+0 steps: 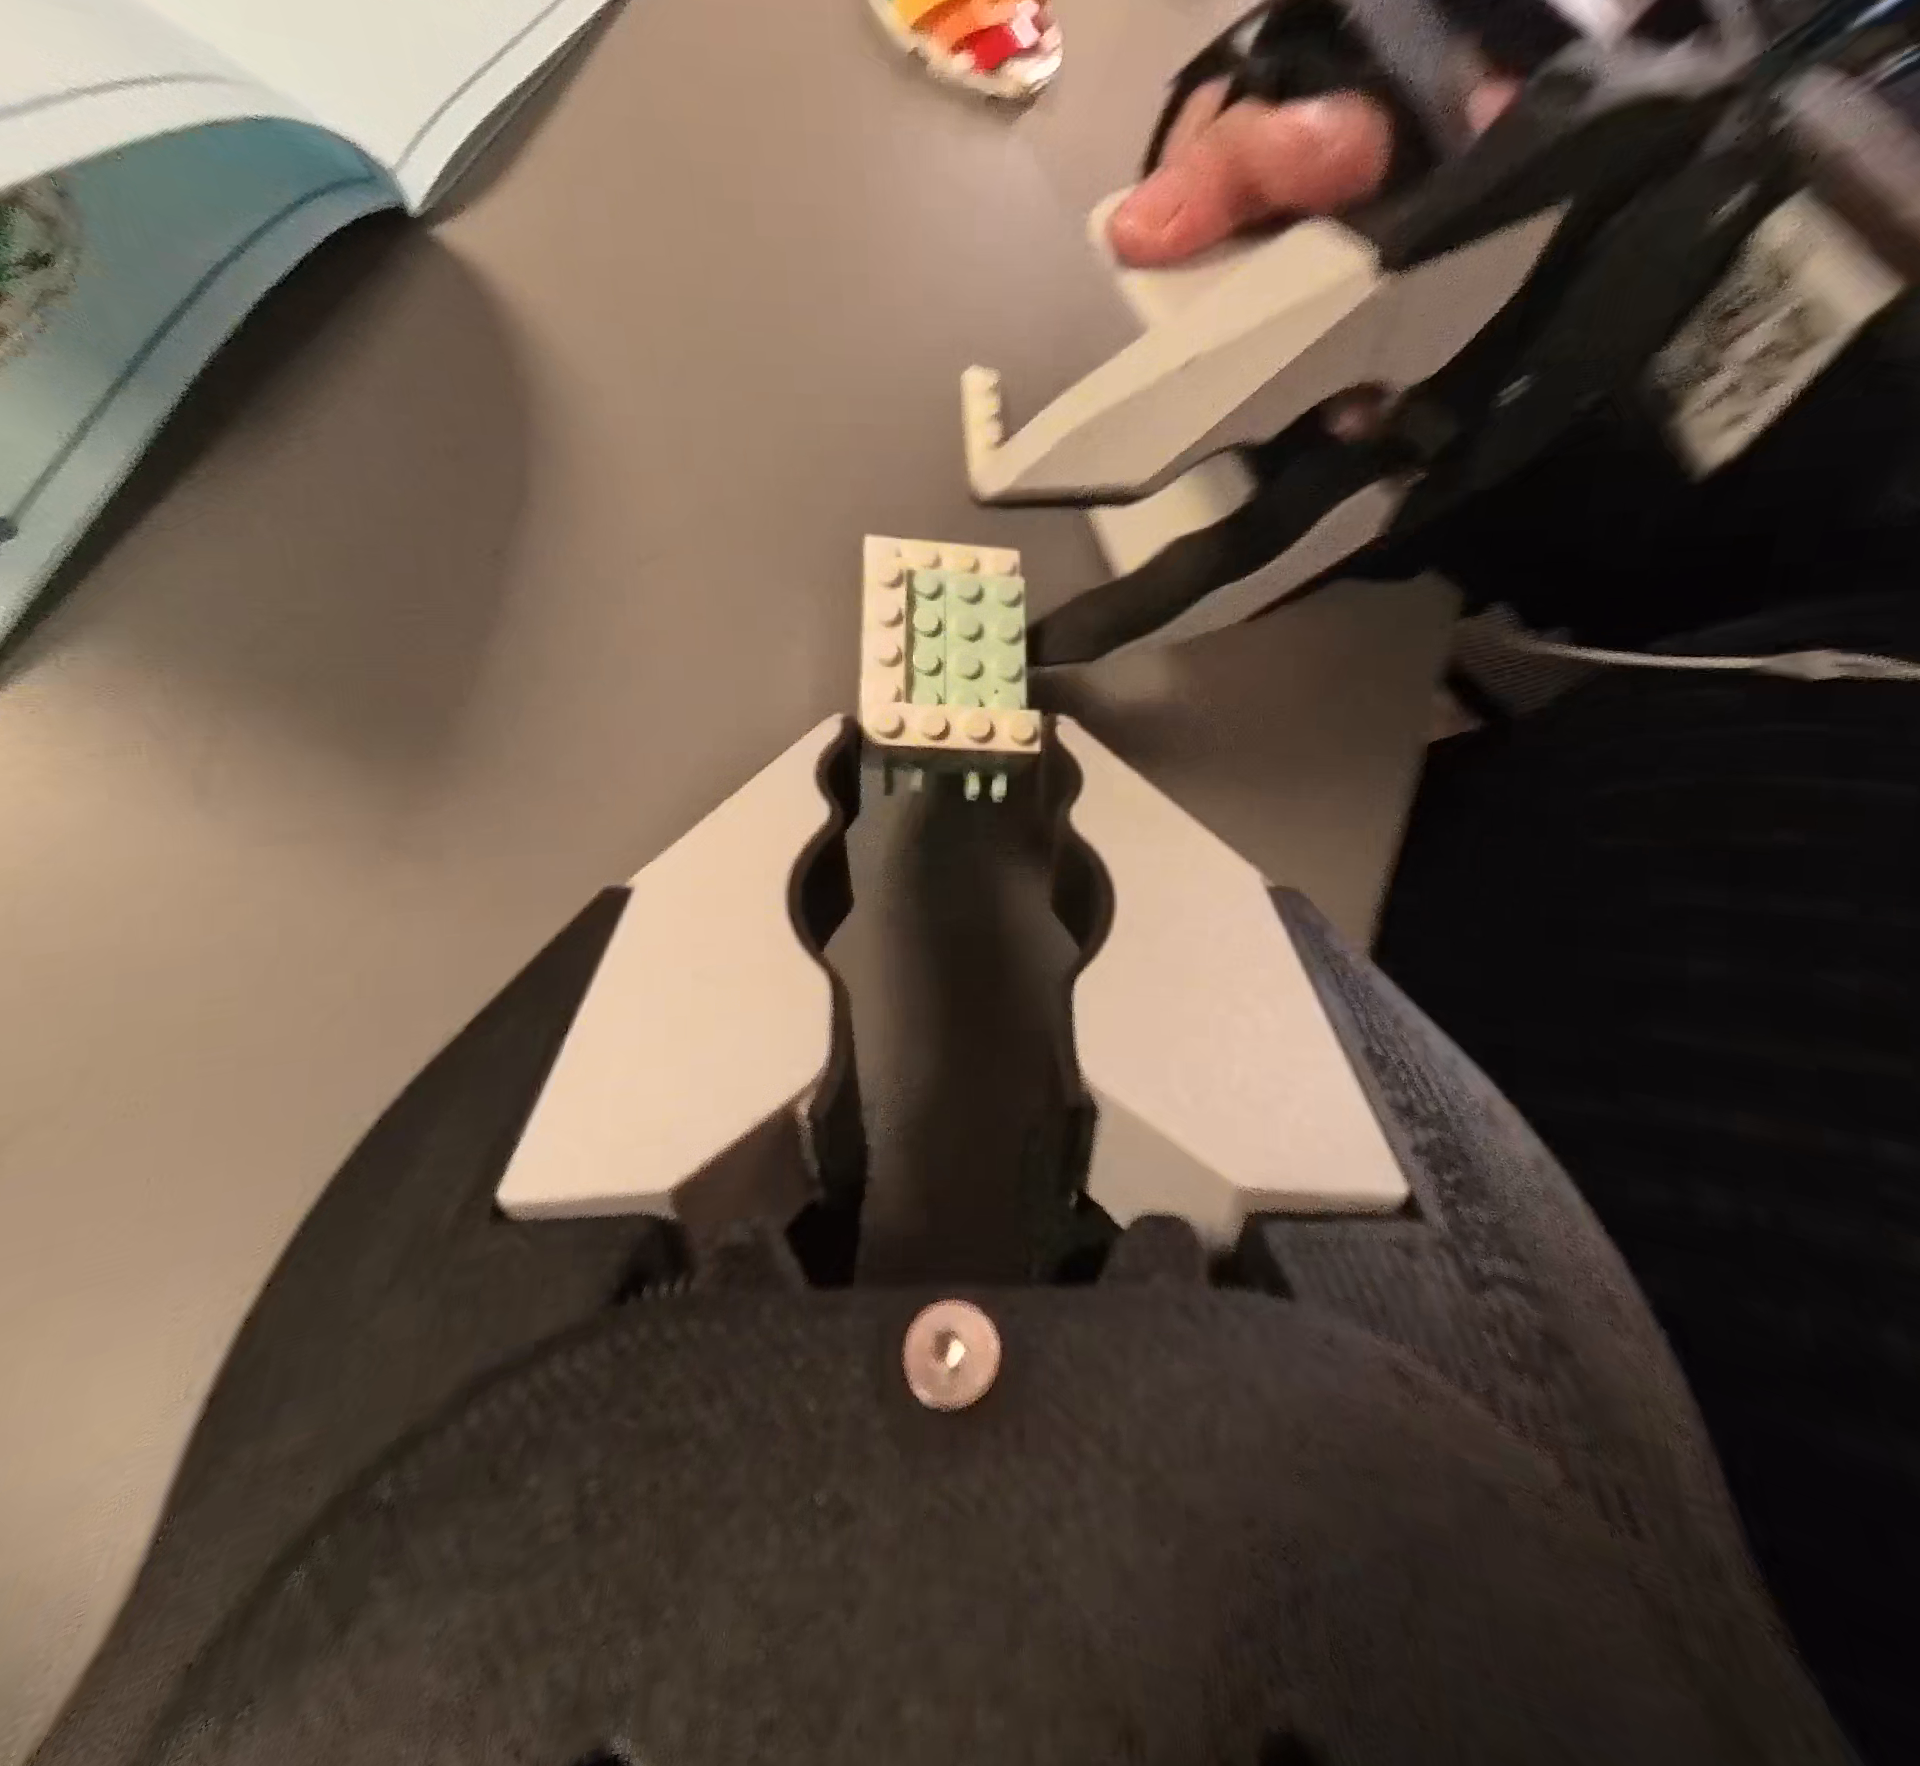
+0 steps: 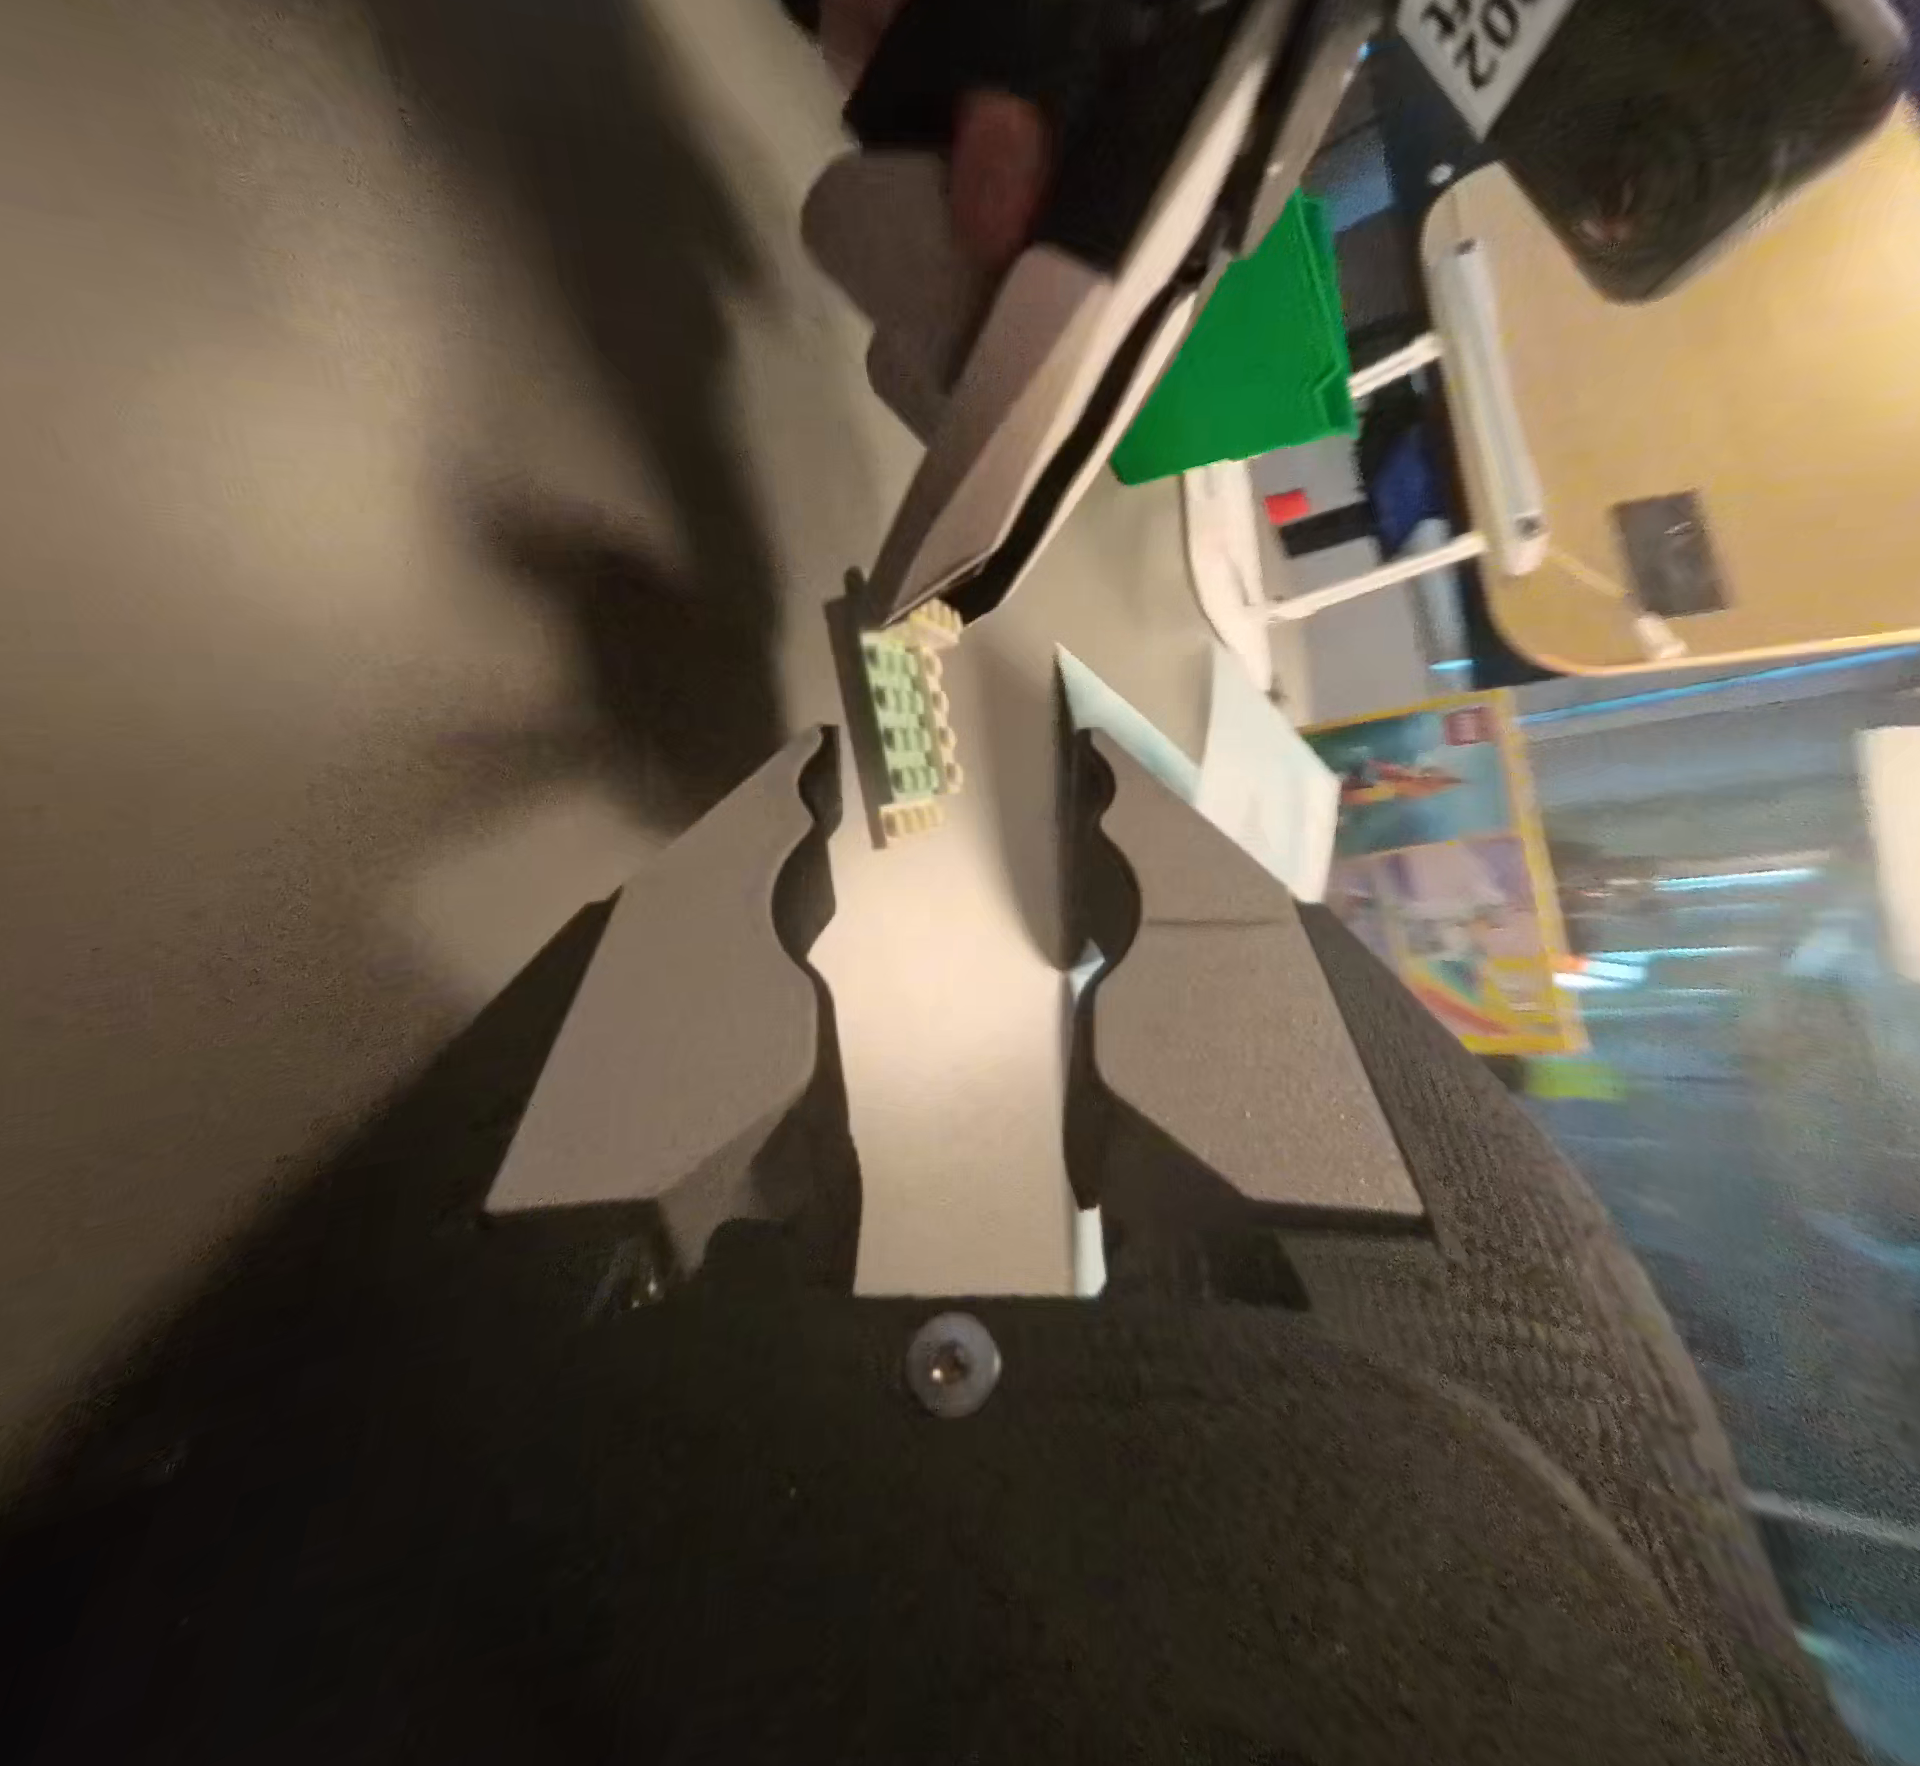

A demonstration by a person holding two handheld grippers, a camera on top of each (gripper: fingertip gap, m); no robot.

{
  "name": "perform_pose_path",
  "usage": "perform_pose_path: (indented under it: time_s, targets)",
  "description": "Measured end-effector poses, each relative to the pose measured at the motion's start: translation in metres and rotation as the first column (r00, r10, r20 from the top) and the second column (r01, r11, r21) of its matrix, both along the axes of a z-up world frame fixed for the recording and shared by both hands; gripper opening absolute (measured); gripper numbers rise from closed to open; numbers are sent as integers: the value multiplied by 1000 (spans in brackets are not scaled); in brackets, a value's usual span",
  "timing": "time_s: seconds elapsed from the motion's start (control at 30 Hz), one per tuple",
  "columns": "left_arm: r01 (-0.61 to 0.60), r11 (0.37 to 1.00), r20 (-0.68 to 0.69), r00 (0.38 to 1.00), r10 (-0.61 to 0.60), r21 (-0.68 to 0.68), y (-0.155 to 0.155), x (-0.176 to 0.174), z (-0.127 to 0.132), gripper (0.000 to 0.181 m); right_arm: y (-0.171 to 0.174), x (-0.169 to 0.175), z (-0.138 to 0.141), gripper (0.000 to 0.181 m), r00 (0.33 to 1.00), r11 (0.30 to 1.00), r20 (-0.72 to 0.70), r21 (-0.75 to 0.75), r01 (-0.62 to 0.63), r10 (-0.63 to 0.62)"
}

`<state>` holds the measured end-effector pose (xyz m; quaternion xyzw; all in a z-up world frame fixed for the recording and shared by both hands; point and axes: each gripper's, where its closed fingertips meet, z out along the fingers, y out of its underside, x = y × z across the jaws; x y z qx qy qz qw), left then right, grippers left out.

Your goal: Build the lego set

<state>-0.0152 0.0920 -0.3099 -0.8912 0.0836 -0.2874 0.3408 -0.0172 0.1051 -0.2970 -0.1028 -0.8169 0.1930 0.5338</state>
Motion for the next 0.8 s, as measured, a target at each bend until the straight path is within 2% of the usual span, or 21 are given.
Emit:
perform_pose_path:
  time_s: [0.03, 0.1, 0.17, 0.23, 0.3, 0.33, 0.4, 0.43, 0.5, 0.57, 0.67, 0.8]
  targets:
    - [9, 1000, 51, 999, -10, 7, 0, 4, 5, 34, 2, -2, 1, 44, 999, 998, -48, 68, 10, -7]
    - [9, 1000, 108, 994, -12, 24, 2, 6, 13, 34, 1, -4, 4, 31, 993, 992, -118, 128, 14, 1]
    - [6, 999, 129, 992, -12, 46, 4, 7, 17, 34, -1, -2, 5, 12, 992, 994, -122, 108, -5, 18]
    - [-15, 993, 136, 991, -2, 119, 10, 5, 27, 37, 2, -3, 6, 7, 992, 997, -124, 82, 15, -5]
    - [7, 968, 136, 990, -43, 250, 12, 10, 43, 78, 8, -5, 9, 6, 990, 997, -132, 60, 50, -42]
    - [26, 942, 72, 996, -53, 334, 12, 10, 48, 82, 10, -5, 9, 6, 991, 997, -123, 44, 58, -52]
    - [112, 878, -199, 980, -19, 465, 13, 5, 44, 74, 10, -5, 10, 6, 992, 998, -114, 10, 55, -54]
    - [179, 852, -350, 937, 6, 493, 12, 2, 39, 68, 11, -4, 10, 6, 993, 999, -108, -2, 53, -53]
    - [329, 805, -584, 811, 26, 494, 10, 1, 28, 56, 10, -3, 8, 6, 995, 999, -86, -23, 44, -45]
    - [436, 767, -721, 692, 49, 471, 12, 2, 21, 52, 8, -2, 6, 6, 997, 999, -70, -28, 30, -32]
    - [508, 720, -821, 550, 152, 474, 18, -3, 18, 55, 5, 0, 4, 6, 999, 999, -52, -32, 10, -11]
    - [593, 674, -880, 433, 194, 440, 17, 3, 8, 33, 4, 1, 0, 6, 1000, 1000, -30, -24, 4, -4]
